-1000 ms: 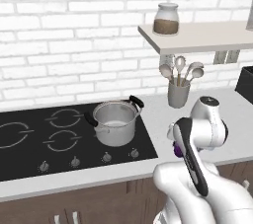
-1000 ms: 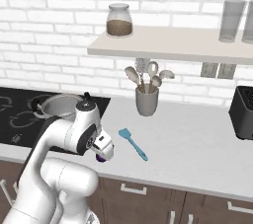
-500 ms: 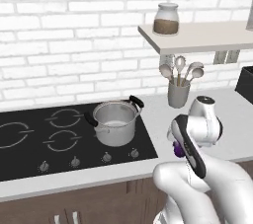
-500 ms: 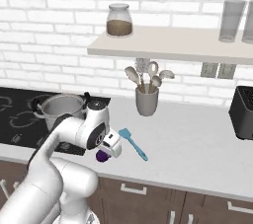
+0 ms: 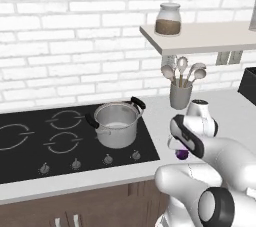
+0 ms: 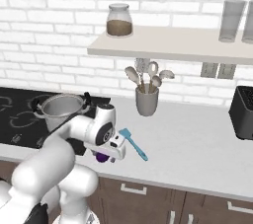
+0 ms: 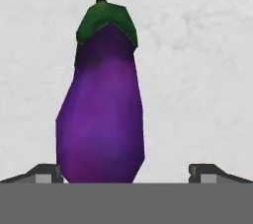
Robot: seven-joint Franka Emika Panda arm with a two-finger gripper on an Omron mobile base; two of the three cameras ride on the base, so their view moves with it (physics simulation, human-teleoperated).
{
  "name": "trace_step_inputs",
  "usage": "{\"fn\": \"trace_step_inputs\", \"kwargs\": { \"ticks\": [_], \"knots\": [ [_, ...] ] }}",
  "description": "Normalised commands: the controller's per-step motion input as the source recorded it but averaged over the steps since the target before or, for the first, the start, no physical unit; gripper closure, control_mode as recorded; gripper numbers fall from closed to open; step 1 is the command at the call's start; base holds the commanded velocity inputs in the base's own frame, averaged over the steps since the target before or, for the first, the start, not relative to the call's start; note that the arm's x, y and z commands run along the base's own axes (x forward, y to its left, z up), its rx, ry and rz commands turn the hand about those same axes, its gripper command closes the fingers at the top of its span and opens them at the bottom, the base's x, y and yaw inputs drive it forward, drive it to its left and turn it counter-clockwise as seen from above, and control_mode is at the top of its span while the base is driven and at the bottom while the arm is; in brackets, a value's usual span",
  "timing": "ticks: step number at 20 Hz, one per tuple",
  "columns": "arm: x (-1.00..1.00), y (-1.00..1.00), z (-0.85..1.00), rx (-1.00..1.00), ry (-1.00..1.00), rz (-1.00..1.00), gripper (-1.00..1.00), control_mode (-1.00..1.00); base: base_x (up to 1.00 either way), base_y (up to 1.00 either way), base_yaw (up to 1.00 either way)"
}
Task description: Put the eggplant and sweet potato in the pot. Retrieve the spatula and lightly stir the vegetables in the pot.
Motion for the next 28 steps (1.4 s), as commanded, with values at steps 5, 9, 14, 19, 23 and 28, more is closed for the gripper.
{"fn": "trace_step_inputs", "kwargs": {
  "ticks": [5,9,14,19,23,28],
  "knots": [
    [0.16,0.05,-0.37,-0.01,0.00,0.09,-1.00,-1.00,0.00,0.00,0.00],
    [0.09,0.11,-0.54,-0.01,0.00,0.05,-1.00,-1.00,0.00,0.00,0.00],
    [0.00,0.09,-0.16,0.00,0.00,0.00,1.00,-1.00,0.00,0.00,0.00],
    [0.00,0.05,-0.02,-0.01,0.02,0.07,1.00,-1.00,0.00,0.00,0.00],
    [-0.07,0.02,0.50,-0.13,-0.06,0.18,1.00,-1.00,0.00,0.00,0.00],
    [-0.55,0.08,1.00,-0.26,-0.10,0.25,1.00,-1.00,0.00,0.00,0.00]
  ]
}}
